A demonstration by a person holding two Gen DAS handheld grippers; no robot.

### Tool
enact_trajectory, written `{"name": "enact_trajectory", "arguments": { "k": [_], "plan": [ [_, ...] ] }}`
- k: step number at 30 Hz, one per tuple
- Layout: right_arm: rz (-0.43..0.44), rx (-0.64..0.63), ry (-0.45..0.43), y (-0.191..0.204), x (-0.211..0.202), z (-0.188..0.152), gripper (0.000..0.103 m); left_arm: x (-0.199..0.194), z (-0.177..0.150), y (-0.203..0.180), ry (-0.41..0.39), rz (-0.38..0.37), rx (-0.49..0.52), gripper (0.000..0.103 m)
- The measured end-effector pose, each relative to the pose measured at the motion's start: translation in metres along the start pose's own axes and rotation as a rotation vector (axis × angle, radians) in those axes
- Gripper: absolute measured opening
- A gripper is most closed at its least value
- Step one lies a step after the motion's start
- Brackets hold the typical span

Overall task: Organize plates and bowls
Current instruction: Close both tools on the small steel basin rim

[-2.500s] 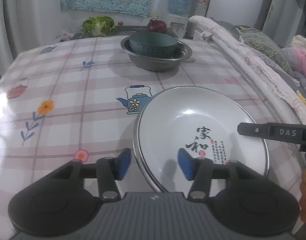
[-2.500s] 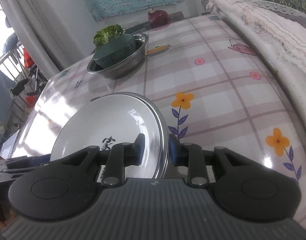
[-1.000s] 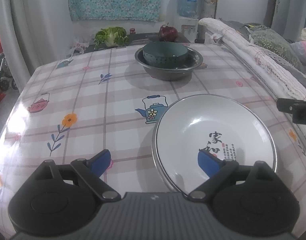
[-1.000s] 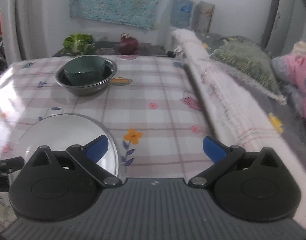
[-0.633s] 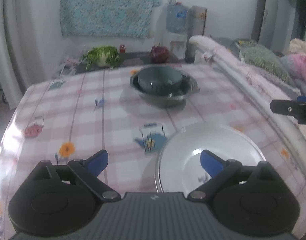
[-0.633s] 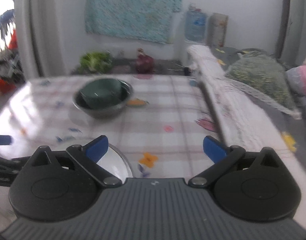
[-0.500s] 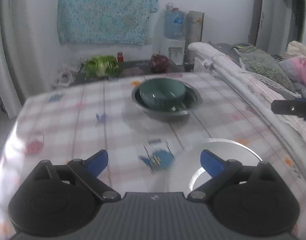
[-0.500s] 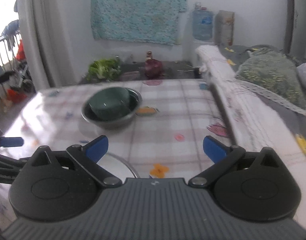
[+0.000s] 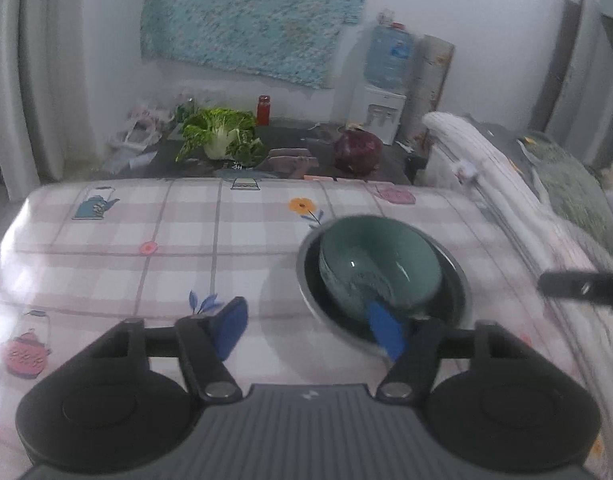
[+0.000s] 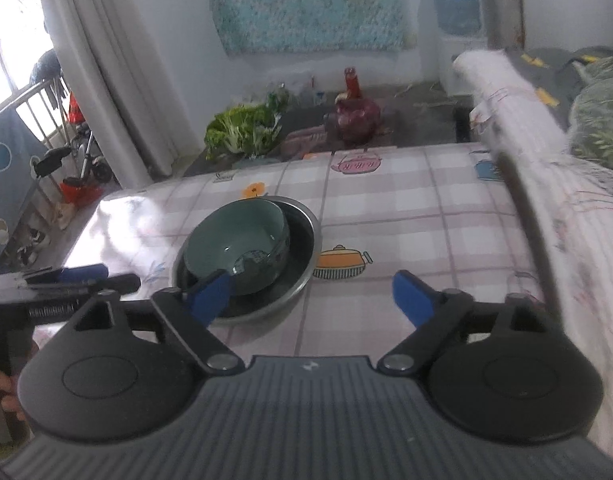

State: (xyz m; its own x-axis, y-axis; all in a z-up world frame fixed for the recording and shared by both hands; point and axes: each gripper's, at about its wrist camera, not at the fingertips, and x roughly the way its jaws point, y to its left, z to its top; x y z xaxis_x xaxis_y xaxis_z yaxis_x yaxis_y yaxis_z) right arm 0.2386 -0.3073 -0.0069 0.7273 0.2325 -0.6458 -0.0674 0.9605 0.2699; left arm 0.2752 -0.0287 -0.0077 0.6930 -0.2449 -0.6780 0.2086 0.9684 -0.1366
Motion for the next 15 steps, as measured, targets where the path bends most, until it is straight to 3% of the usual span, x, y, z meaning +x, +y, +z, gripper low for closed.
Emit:
{"name": "enact_trajectory", "arguments": {
  "k": [2, 4, 6, 8, 15],
  "plan": [
    [0.01, 0.009, 0.025, -0.004, 0.02, 0.008, 0.073, 0.013, 0.006, 0.005, 0.017, -0.016, -0.037, 0.057],
    [0.019, 0.022, 0.053, -0.008, 0.04, 0.014, 0.066, 0.027, 0.011, 0.01, 0.051, -0.038, -0.081, 0.039],
    [0.025, 0.023, 0.075, -0.01, 0.057, 0.017, 0.06, 0.039, 0.013, 0.013, 0.081, -0.056, -0.116, 0.03],
    [0.03, 0.03, 0.095, -0.013, 0.071, 0.02, 0.051, 0.048, 0.014, 0.016, 0.099, -0.058, -0.136, 0.028],
    [0.042, 0.05, 0.162, -0.018, 0.106, 0.022, 0.035, 0.073, 0.011, 0.017, 0.158, -0.056, -0.162, 0.015]
  ]
}}
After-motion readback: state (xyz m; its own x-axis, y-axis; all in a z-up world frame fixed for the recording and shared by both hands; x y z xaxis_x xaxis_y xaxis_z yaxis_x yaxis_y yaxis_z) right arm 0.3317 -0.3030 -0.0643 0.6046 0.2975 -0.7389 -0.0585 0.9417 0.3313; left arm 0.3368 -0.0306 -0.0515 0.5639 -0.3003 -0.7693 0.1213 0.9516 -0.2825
